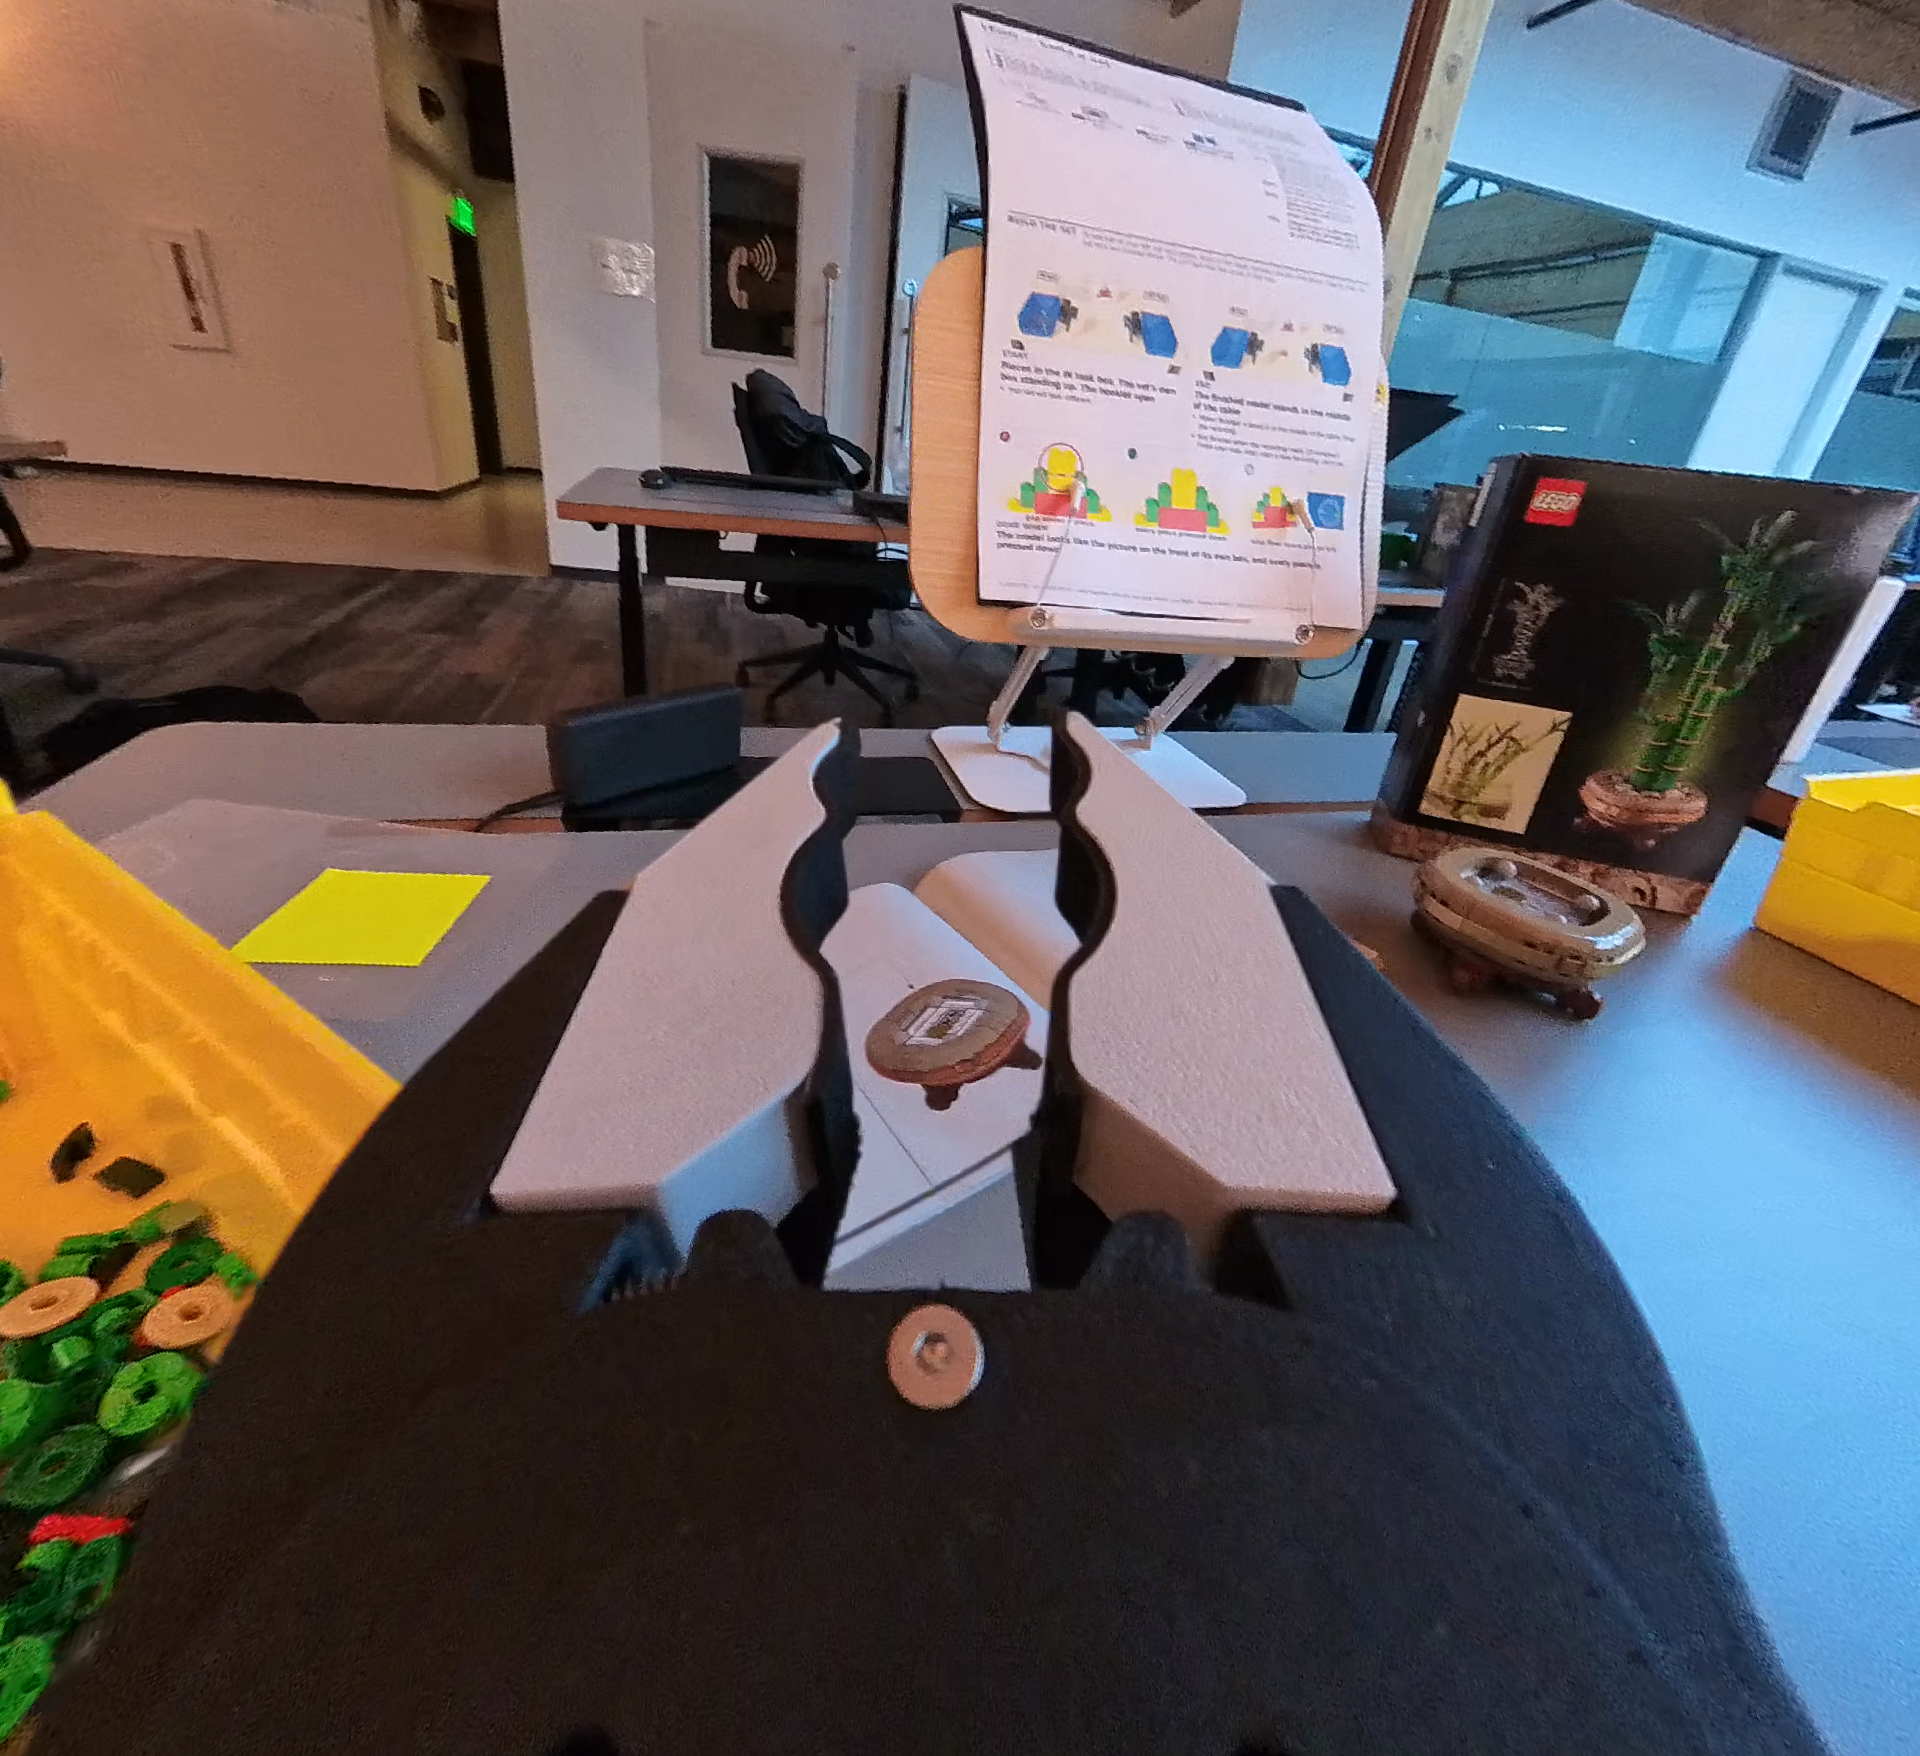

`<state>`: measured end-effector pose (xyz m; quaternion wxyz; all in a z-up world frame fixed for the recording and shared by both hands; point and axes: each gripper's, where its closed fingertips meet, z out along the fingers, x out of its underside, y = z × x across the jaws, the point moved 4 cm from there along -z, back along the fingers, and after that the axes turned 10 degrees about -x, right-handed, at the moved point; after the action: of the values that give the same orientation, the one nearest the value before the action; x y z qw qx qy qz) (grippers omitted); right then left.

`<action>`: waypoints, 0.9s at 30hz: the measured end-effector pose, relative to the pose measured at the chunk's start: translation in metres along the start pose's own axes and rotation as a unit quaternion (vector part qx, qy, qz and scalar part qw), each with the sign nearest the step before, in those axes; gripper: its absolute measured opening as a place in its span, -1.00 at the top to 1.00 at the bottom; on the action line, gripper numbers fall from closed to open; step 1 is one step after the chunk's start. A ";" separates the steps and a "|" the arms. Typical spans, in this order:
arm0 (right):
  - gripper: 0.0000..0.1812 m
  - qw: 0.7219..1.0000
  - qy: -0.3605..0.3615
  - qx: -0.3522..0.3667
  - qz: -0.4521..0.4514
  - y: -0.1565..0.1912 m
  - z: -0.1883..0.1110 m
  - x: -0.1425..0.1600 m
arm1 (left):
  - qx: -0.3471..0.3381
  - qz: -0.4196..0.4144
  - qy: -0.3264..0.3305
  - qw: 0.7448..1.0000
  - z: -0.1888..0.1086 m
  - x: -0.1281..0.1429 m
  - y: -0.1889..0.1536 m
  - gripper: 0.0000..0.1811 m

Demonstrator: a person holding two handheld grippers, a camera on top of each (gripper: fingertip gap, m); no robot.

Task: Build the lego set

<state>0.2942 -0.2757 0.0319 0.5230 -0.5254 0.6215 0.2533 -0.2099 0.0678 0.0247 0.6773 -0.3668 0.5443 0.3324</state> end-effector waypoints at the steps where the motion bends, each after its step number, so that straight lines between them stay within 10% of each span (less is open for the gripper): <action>1: 0.21 0.999 0.022 -0.003 0.037 -0.028 -0.006 0.011 | 0.002 0.001 -0.003 1.000 -0.001 0.000 -0.001 0.61; 7: 0.27 0.983 -0.006 -0.110 0.144 -0.069 -0.007 0.045 | -0.020 0.006 -0.018 1.000 -0.007 -0.002 0.009 0.63; 16: 0.40 0.997 -0.007 -0.035 0.065 -0.081 -0.007 0.043 | -0.014 -0.007 -0.002 1.000 -0.003 0.004 0.012 0.62; 21: 1.00 0.999 -0.025 0.006 -0.034 -0.118 -0.016 -0.011 | 0.005 -0.001 0.018 1.000 0.001 0.010 0.003 0.62; 27: 0.60 0.993 0.067 -0.098 -0.004 -0.129 0.047 -0.003 | 0.003 0.007 0.022 1.000 0.001 0.012 0.002 0.63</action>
<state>0.4309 -0.2749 0.0498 0.4275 -0.5920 0.6254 0.2752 -0.2091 0.0706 0.0126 0.6639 -0.3682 0.5625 0.3275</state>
